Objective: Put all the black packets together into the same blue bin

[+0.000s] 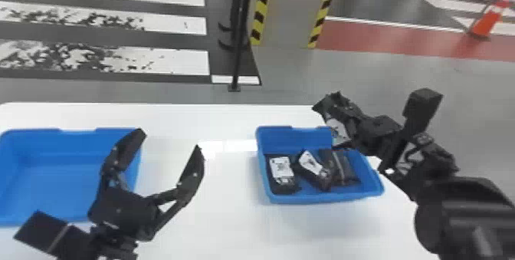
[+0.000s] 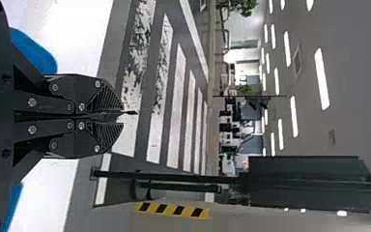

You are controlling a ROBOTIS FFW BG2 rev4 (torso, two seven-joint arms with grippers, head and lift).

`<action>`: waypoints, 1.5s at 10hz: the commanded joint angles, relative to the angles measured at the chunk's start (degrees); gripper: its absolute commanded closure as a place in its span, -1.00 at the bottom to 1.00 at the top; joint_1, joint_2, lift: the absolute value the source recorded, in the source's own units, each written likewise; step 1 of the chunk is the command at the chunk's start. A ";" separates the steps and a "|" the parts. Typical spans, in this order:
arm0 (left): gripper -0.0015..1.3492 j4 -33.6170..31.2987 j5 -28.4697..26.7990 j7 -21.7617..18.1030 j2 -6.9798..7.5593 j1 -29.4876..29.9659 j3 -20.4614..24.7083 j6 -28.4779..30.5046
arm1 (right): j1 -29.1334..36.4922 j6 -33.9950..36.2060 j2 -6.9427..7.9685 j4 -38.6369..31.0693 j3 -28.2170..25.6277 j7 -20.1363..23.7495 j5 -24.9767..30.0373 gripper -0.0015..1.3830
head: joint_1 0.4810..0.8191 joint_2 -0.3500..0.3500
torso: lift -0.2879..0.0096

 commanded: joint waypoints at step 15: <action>-0.82 -14.63 -3.87 16.52 -3.53 11.87 9.26 18.40 | 34.01 -10.69 9.14 -28.23 -1.71 -11.77 4.17 -0.77 | 0.27 -0.41 | 0.20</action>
